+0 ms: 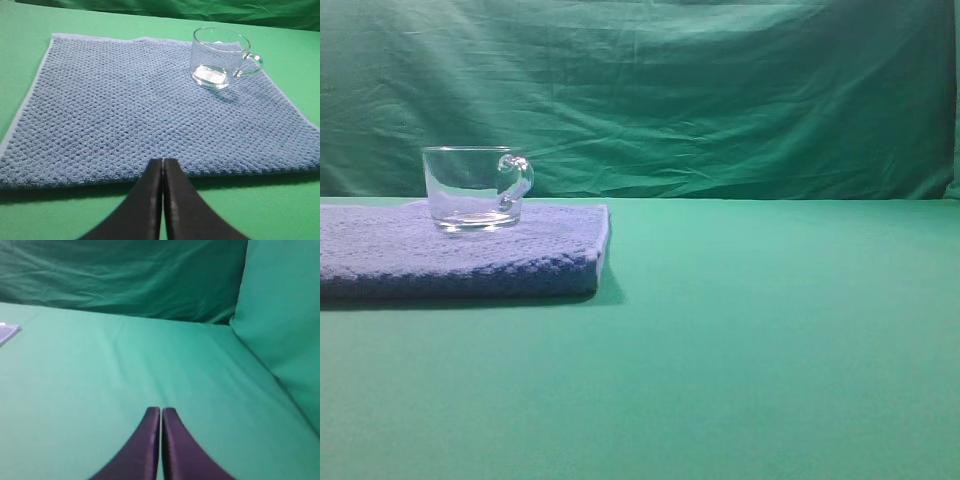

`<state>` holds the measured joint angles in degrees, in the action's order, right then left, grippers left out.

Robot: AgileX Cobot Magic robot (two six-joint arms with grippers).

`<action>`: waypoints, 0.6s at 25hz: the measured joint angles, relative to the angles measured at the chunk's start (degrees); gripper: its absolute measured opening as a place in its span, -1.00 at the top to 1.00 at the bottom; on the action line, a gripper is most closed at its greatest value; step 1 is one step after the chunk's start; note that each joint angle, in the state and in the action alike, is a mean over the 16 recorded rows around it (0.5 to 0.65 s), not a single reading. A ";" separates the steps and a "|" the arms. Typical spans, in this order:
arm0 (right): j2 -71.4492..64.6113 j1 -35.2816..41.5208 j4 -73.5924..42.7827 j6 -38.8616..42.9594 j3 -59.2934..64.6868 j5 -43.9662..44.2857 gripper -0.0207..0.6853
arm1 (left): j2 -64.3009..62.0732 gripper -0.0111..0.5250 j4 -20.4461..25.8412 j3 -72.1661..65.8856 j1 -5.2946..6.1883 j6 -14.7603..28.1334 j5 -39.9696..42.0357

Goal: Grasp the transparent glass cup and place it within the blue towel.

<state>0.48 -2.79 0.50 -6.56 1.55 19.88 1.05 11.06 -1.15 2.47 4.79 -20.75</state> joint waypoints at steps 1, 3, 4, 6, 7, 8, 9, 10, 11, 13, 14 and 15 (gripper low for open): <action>0.00 0.00 0.01 -0.01 0.02 0.42 0.94 | 0.00 0.96 0.00 0.00 0.00 0.00 0.00; 0.00 0.00 0.02 -0.04 0.05 1.13 0.94 | 0.00 0.96 0.00 0.00 0.00 0.00 0.00; 0.00 0.00 0.03 -0.05 0.05 1.41 0.94 | 0.00 0.96 0.00 0.00 0.00 0.00 0.00; 0.00 0.00 0.04 -0.07 0.07 1.80 0.94 | 0.00 0.96 0.00 0.00 0.00 0.00 0.00; 0.00 0.00 0.05 -0.08 0.07 1.89 0.94 | 0.00 0.96 0.00 0.00 0.00 0.00 0.00; 0.00 0.00 0.05 -0.10 0.07 1.93 0.94 | 0.00 0.96 0.00 0.00 0.00 0.00 0.00; 0.00 0.00 0.05 -0.10 0.07 1.96 0.94 | 0.00 0.96 0.00 0.00 0.00 0.00 0.00; 0.00 0.00 0.05 -0.11 0.07 1.96 0.94 | 0.00 0.96 0.00 0.00 0.00 0.00 0.00; 0.00 0.00 0.05 -0.11 0.07 1.97 0.94 | 0.00 0.96 0.00 0.00 0.00 0.00 0.00; 0.00 0.00 0.05 -0.12 0.07 1.97 0.94 | 0.00 0.96 0.00 0.00 0.00 0.00 0.00; 0.00 0.00 0.05 -0.12 0.07 1.97 0.94 | 0.00 0.96 0.00 0.00 0.00 0.00 0.00; 0.00 0.00 0.05 -0.12 0.07 1.97 0.94 | 0.00 0.96 0.00 0.00 0.00 0.00 0.00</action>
<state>0.48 -2.79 0.55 -6.68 1.62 21.85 1.05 11.06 -1.15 2.47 4.79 -20.75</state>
